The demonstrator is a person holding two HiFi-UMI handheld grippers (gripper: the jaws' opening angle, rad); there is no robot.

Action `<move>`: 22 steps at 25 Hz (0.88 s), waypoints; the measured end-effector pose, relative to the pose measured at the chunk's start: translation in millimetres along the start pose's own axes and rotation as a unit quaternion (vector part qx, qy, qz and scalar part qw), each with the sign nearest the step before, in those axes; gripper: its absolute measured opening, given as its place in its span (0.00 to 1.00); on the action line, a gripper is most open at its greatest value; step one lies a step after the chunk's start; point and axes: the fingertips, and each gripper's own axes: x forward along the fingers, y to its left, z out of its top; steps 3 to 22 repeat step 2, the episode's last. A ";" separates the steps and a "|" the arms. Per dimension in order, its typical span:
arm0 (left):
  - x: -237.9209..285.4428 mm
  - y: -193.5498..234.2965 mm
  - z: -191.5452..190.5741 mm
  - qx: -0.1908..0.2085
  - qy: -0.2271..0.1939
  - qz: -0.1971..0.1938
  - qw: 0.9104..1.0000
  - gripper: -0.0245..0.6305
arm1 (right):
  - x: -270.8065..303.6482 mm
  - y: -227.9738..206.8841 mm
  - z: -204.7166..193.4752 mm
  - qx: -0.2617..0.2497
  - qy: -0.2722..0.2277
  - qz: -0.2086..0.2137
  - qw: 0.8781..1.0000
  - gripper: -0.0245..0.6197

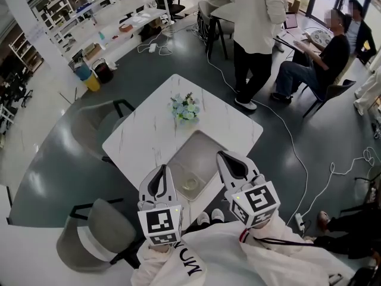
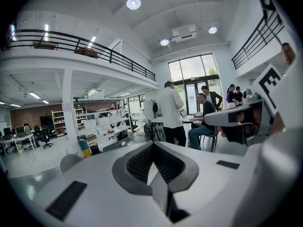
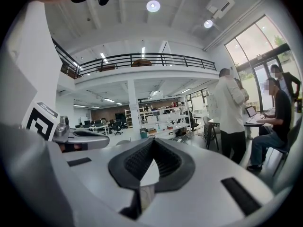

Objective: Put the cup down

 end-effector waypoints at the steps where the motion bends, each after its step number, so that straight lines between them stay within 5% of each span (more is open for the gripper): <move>1: 0.2 -0.2 -0.2 -0.001 0.002 0.000 1.000 0.05 | 0.0 -0.3 0.8 0.001 0.001 0.000 1.000 0.05; 22: 0.4 -0.5 -0.4 -0.002 0.005 -0.001 1.000 0.05 | 0.1 -0.6 1.6 0.002 0.002 0.001 1.000 0.05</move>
